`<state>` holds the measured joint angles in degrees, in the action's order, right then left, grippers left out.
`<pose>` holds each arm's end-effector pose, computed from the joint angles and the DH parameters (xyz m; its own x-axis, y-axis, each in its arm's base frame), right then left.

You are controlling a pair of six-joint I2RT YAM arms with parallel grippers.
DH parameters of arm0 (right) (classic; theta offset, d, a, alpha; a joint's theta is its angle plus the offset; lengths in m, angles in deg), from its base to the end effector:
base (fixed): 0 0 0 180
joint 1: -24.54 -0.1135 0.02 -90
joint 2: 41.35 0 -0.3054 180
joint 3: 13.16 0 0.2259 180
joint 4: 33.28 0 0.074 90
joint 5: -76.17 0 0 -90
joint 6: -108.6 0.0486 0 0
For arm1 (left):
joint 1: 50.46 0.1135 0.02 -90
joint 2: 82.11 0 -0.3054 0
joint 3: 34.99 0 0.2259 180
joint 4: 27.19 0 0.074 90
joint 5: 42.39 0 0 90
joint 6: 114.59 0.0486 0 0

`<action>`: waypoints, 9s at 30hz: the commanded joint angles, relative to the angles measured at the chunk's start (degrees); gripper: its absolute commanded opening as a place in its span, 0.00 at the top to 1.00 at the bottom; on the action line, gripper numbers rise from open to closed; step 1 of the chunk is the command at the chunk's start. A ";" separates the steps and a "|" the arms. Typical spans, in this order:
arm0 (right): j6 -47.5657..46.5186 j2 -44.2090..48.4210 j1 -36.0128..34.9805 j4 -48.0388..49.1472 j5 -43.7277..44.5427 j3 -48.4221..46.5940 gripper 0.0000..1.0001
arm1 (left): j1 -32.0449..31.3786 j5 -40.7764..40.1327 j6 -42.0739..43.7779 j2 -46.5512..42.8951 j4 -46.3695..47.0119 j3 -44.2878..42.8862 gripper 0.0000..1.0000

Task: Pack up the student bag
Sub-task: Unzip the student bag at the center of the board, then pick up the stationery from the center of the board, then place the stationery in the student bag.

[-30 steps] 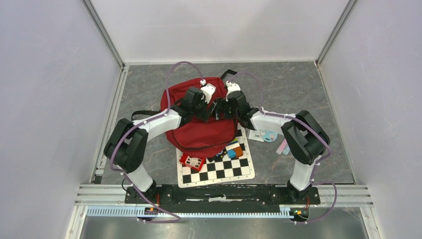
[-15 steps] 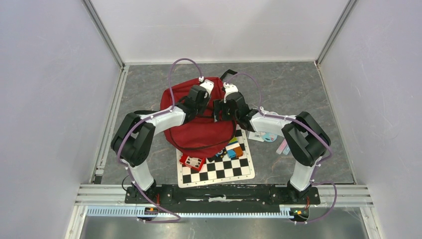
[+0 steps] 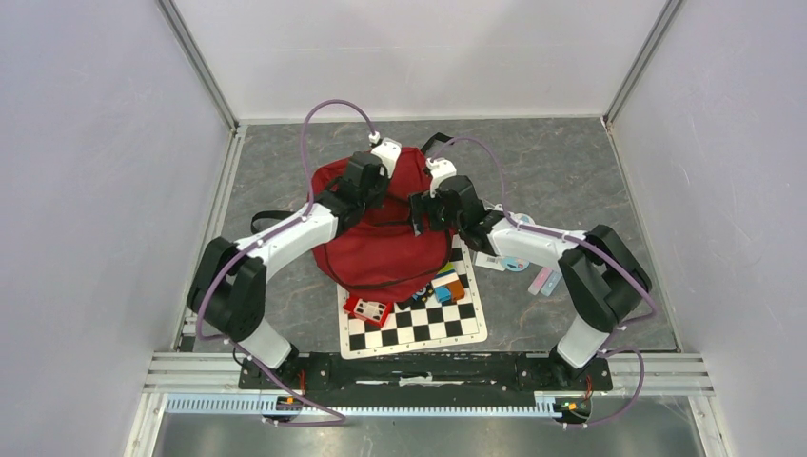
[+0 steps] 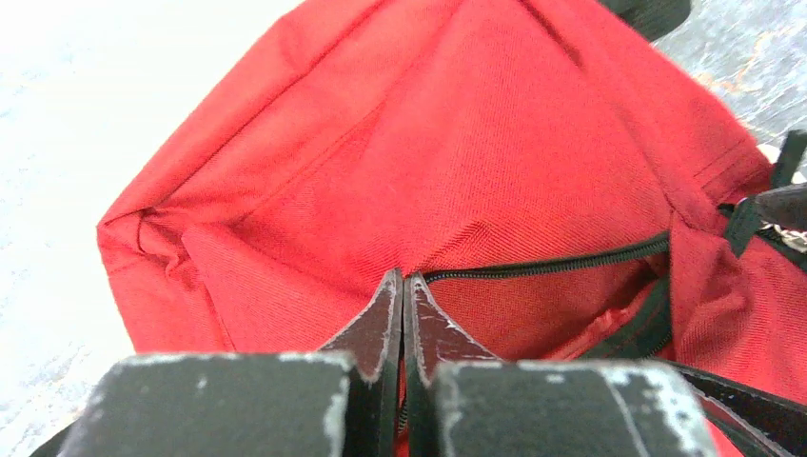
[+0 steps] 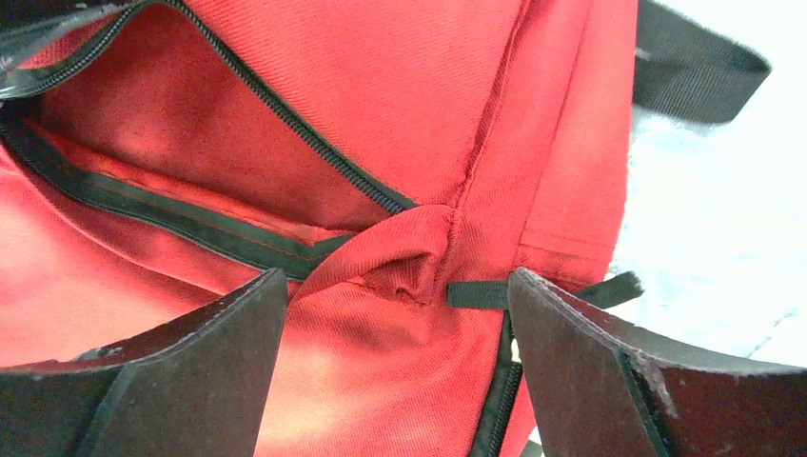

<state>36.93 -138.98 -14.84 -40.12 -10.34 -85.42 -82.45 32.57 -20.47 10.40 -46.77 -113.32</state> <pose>0.2866 0.2314 0.2541 -0.5777 -0.0681 -0.8134 -0.4338 0.8698 0.2353 0.3060 -0.1763 0.2961 -0.4465 0.3607 -0.8189 0.3617 0.9098 0.2036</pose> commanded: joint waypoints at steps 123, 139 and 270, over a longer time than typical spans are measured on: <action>-3.24 22.79 32.87 -28.29 1.45 12.96 0.29 | -0.01 2.18 0.10 -0.01 -21.29 -11.60 0.98; -0.12 4.75 30.97 -25.32 0.02 4.04 0.45 | 0.00 1.43 0.46 0.72 -22.01 -12.48 0.98; 26.44 -18.07 -3.24 -3.22 -1.14 -23.51 0.74 | 0.00 4.97 -2.71 0.69 -23.94 -14.49 0.98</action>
<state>65.02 -153.47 -17.64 -45.94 -11.00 -102.89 -82.05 37.18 -21.15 11.67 -71.47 -125.06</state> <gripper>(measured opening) 0.287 0.035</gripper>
